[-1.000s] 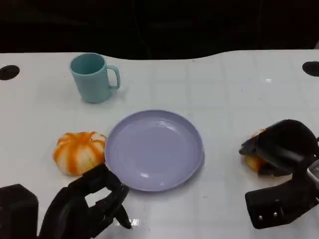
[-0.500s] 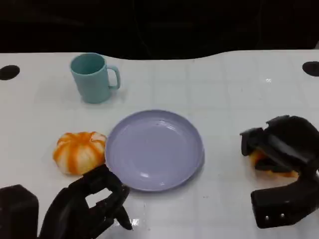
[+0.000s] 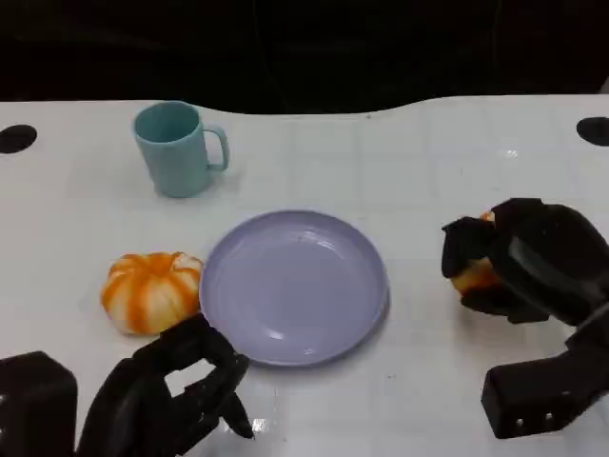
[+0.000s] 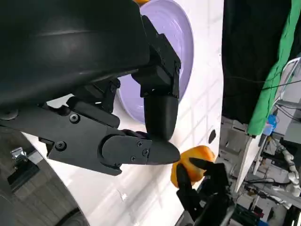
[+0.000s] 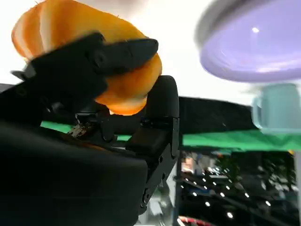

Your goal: Grasp the bread from the table and place it into the plate.

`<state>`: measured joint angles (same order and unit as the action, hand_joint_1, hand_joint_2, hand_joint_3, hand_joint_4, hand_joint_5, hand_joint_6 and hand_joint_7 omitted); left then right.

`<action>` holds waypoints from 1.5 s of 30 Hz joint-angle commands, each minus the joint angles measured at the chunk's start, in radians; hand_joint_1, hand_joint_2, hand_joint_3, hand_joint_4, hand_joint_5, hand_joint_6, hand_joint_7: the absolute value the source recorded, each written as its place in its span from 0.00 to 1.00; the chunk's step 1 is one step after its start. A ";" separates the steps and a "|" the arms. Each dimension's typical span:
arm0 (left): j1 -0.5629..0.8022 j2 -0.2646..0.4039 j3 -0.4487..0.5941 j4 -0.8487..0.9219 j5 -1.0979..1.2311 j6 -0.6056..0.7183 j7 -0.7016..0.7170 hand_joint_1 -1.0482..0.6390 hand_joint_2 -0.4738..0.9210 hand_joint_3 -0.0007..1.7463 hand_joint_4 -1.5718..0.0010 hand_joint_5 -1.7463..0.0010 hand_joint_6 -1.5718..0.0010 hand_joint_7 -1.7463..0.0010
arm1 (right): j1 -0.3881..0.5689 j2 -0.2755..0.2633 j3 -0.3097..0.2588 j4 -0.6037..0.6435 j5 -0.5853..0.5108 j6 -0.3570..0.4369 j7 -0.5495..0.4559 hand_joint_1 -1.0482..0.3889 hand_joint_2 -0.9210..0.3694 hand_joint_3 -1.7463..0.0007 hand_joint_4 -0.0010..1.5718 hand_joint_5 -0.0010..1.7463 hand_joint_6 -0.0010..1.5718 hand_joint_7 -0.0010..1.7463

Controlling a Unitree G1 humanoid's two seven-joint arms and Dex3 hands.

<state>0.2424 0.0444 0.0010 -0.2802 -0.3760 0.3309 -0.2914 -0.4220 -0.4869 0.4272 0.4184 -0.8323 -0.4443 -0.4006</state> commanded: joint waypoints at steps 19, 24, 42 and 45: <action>-0.010 0.011 -0.007 0.030 0.030 -0.043 -0.007 0.30 1.00 0.20 0.53 0.00 0.63 0.04 | -0.088 0.225 -0.024 0.040 0.159 -0.178 0.049 0.70 0.60 0.15 0.69 1.00 0.53 1.00; 0.000 0.008 -0.009 0.018 0.024 -0.035 0.000 0.31 1.00 0.20 0.53 0.00 0.64 0.04 | -0.114 0.289 -0.007 0.099 0.146 -0.180 0.044 0.71 0.66 0.10 0.69 1.00 0.57 0.94; 0.013 -0.003 -0.016 -0.001 0.016 -0.030 0.005 0.29 1.00 0.17 0.52 0.00 0.63 0.05 | -0.255 0.411 0.066 0.464 0.138 -0.286 0.017 0.68 0.52 0.20 0.58 0.99 0.56 0.77; 0.015 -0.004 -0.017 -0.005 0.018 -0.026 0.009 0.29 1.00 0.17 0.52 0.00 0.62 0.05 | -0.263 0.416 0.061 0.484 0.160 -0.288 0.063 0.67 0.49 0.27 0.57 0.94 0.57 0.64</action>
<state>0.2511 0.0326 -0.0229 -0.2789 -0.3578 0.3114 -0.2876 -0.6545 -0.0725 0.4929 0.8872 -0.7070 -0.7225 -0.3796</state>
